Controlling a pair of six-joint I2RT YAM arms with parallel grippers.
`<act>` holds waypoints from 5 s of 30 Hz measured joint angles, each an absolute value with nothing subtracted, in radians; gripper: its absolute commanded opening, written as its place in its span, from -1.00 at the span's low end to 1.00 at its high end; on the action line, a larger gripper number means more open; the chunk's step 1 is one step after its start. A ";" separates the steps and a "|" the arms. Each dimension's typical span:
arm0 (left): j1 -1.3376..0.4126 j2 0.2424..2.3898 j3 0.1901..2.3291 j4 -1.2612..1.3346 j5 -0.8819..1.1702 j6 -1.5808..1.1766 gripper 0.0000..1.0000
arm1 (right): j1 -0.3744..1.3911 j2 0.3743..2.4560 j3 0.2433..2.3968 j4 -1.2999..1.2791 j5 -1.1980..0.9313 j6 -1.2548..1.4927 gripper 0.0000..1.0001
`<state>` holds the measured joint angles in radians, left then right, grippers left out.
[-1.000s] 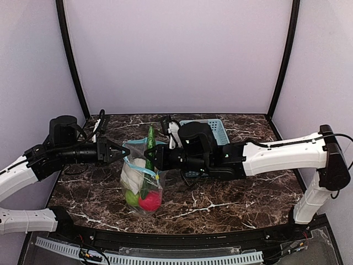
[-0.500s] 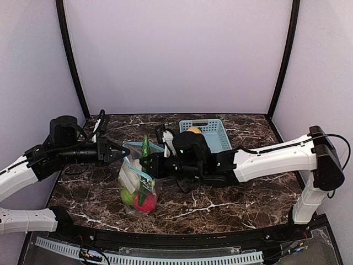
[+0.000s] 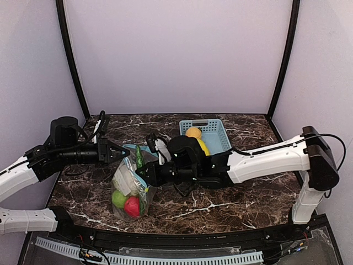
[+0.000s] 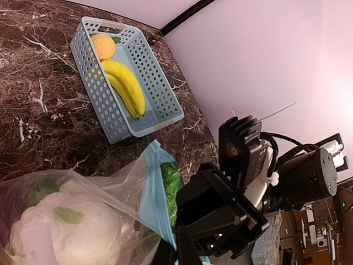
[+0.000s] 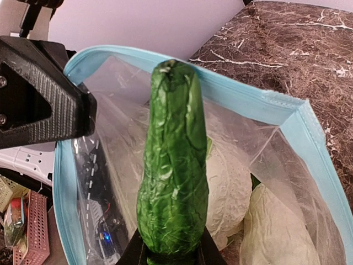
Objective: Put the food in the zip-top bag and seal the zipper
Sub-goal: Adjust the fake vegetable in the zipper food storage bag, then pass from the left arm to the right, then pass from the right arm to the left
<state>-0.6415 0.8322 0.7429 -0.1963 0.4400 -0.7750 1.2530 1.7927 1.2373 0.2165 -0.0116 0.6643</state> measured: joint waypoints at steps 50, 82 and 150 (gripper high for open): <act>-0.641 0.816 0.736 -0.199 0.437 -0.775 -0.99 | 1.129 1.724 1.358 -0.300 0.069 0.521 -0.16; -0.638 0.860 0.822 -0.327 0.412 -0.690 0.56 | 1.170 1.695 1.519 -0.300 0.018 0.485 -1.00; -0.638 0.833 0.728 -0.303 0.444 -0.749 -0.99 | 1.174 1.532 1.579 -0.531 0.385 0.453 0.97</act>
<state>-0.6384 0.8333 0.7277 -0.3031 0.4438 -0.7486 1.1744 1.5318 1.5787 -0.5308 0.3847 0.4530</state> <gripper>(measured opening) 0.009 0.974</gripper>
